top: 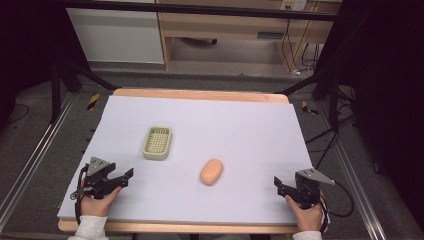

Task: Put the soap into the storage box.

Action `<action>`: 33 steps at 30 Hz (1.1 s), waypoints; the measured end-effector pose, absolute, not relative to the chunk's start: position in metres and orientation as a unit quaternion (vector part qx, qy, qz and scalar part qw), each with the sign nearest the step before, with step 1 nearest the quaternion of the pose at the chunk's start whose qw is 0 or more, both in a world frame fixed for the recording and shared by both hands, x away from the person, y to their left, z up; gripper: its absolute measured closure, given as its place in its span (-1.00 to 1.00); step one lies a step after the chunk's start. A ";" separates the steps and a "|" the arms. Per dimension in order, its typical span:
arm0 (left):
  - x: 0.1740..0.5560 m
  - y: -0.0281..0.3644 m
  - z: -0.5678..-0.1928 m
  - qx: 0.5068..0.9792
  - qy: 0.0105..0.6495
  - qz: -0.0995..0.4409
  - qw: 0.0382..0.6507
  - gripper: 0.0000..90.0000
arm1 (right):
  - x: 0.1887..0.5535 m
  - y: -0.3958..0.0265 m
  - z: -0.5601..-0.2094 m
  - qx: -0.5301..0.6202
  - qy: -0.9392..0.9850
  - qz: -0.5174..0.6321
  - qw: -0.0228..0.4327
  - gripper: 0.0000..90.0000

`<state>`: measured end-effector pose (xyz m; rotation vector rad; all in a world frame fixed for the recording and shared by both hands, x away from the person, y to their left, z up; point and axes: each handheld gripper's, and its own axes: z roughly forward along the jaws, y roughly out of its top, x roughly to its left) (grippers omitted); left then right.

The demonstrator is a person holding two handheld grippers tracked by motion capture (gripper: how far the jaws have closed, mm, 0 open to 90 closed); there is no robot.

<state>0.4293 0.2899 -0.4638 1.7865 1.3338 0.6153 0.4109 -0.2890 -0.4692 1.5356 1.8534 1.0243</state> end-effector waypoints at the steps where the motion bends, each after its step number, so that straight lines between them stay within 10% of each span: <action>1: 0.429 0.289 -0.464 0.708 0.527 0.242 0.403 -0.37 | 0.411 -0.289 -0.469 0.568 0.684 0.377 0.259 -0.60; 33: 0.423 0.249 -0.457 0.741 0.481 0.235 0.406 -0.44 | 0.411 -0.285 -0.474 0.559 0.687 0.379 0.268 -0.61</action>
